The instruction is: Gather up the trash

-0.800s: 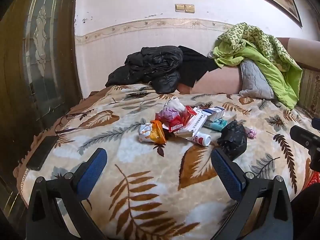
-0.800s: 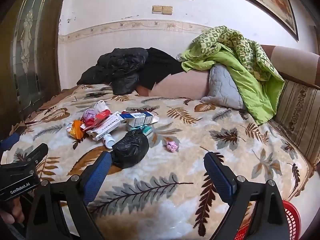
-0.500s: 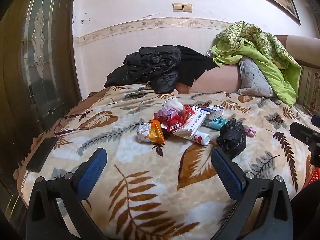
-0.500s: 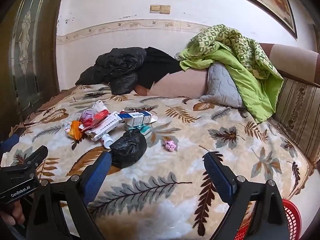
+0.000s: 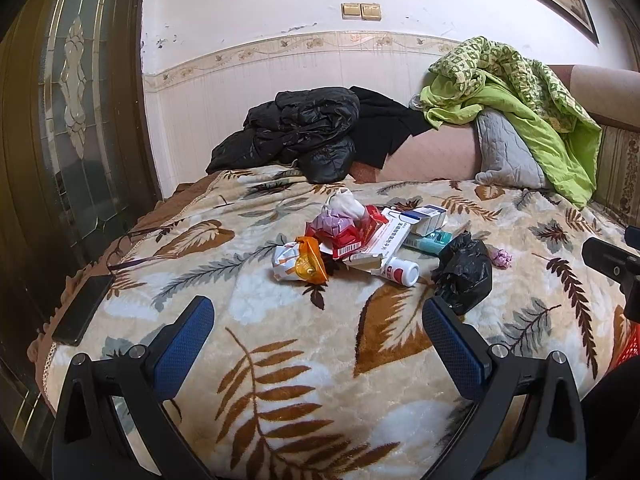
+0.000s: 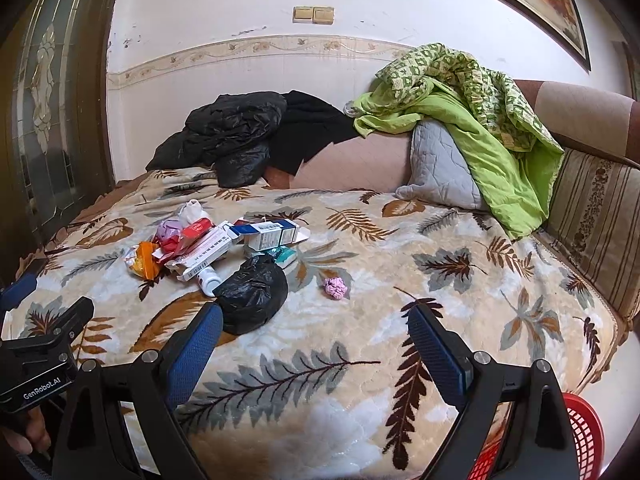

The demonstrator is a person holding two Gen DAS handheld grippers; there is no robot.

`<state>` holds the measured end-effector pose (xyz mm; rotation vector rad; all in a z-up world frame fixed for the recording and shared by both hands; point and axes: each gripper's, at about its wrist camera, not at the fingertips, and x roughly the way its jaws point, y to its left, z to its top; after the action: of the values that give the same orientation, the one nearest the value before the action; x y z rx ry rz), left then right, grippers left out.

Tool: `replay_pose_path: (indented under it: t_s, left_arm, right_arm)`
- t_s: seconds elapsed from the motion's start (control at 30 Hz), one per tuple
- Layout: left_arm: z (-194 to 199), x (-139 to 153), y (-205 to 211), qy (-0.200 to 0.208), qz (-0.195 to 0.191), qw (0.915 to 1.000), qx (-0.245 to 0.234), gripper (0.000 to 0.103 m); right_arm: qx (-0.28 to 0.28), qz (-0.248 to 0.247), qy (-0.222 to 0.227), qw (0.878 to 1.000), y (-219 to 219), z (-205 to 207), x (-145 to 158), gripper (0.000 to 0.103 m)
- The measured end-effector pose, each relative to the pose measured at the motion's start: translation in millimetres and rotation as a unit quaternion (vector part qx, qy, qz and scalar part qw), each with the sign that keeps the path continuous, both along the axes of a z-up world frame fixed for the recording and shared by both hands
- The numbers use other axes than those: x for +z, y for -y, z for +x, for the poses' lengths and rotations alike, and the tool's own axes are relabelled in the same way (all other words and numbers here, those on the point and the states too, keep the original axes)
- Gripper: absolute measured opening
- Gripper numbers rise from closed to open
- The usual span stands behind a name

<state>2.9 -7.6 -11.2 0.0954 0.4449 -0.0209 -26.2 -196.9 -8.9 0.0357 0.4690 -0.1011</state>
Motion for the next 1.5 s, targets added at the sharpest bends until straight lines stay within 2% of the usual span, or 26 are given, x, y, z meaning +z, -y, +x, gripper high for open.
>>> replay_pose_path:
  t_s: [1.03,1.17,1.23,1.33,1.43,1.5]
  left_arm:
    - [0.3,4.2,0.7,-0.001,0.007,1.0,-0.003,0.103]
    - [-0.1,-1.0,6.4,-0.011,0.014,0.9998,-0.012,0.103]
    - [0.2,-1.2,9.2,-0.016,0.047,0.9986,-0.021,0.103]
    - [8.3,-1.6,14.1,-0.039,0.069,0.996,-0.04,0.103]
    - [24.0,-2.1,21.8,-0.068,0.042,0.9946,-0.067,0.103]
    - [37.6,-3.7,29.2,-0.068,0.008,0.9941,-0.085,0.102]
  right_arm:
    - [0.001,0.004,-0.003,1.0,3.7,0.9,-1.0,0.096]
    - [-0.002,0.032,-0.011,0.999,15.0,2.1,-5.6,0.096]
    - [-0.004,0.052,-0.015,0.999,22.5,3.3,-7.3,0.095]
    - [-0.007,0.08,-0.026,0.996,31.9,6.4,-9.8,0.09]
    - [-0.008,0.102,-0.039,0.994,38.4,10.8,-12.1,0.081]
    - [-0.009,0.114,-0.044,0.992,42.0,12.4,-13.3,0.078]
